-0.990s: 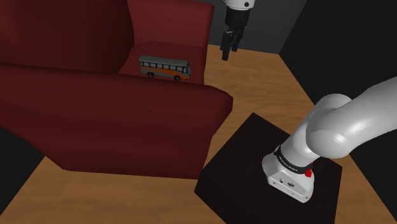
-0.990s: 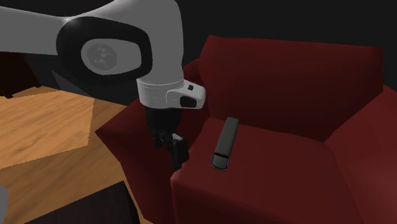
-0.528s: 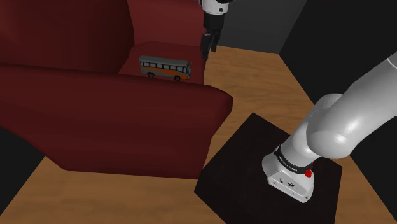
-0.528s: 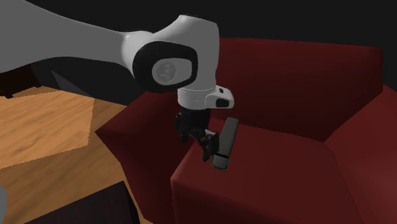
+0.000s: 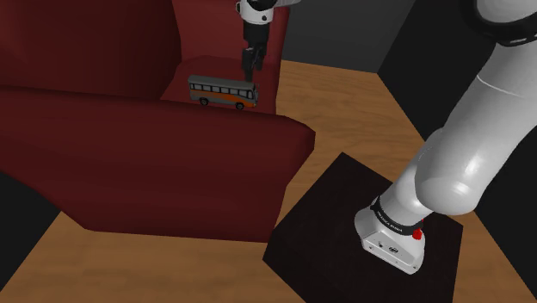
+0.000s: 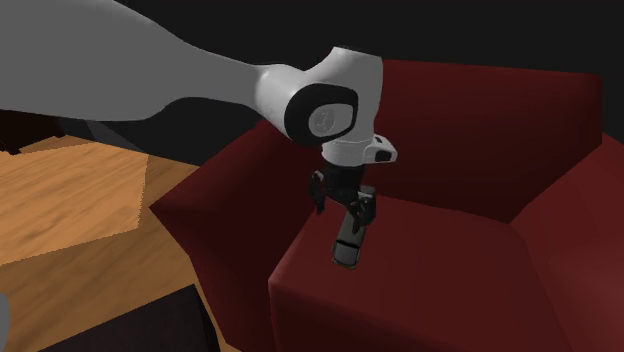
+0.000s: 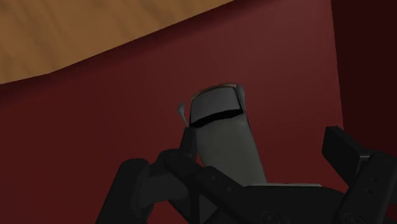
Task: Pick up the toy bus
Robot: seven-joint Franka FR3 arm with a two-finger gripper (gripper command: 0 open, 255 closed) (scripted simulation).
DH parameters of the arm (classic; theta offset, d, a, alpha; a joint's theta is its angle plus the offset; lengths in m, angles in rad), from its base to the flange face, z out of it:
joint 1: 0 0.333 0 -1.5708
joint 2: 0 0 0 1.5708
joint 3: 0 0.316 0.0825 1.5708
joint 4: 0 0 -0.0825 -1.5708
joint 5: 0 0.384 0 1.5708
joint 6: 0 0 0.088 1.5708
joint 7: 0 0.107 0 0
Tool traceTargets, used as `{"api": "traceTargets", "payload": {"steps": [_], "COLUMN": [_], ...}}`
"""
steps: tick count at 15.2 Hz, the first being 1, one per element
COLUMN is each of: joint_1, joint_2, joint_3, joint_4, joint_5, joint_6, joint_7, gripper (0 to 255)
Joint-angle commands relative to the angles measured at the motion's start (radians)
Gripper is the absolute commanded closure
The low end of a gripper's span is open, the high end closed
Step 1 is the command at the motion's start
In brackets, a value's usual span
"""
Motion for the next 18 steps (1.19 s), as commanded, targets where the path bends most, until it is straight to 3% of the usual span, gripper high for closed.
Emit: {"api": "traceTargets", "payload": {"steps": [1,6,16,17,18], "joint_1": [0.001,0.006,0.006,0.006,0.006], "joint_2": [0.082,0.280,0.308,0.307,0.306], "joint_3": [0.005,0.027,0.028,0.028,0.028], "joint_4": [0.079,0.311,0.250,0.247,0.245], "joint_5": [0.011,0.029,0.030,0.030,0.030], "joint_6": [0.006,-0.021,0.069,0.070,0.071], "joint_7": [-0.026,-0.076,-0.078,-0.079,-0.079], "gripper": [0,0,0,255,255]}}
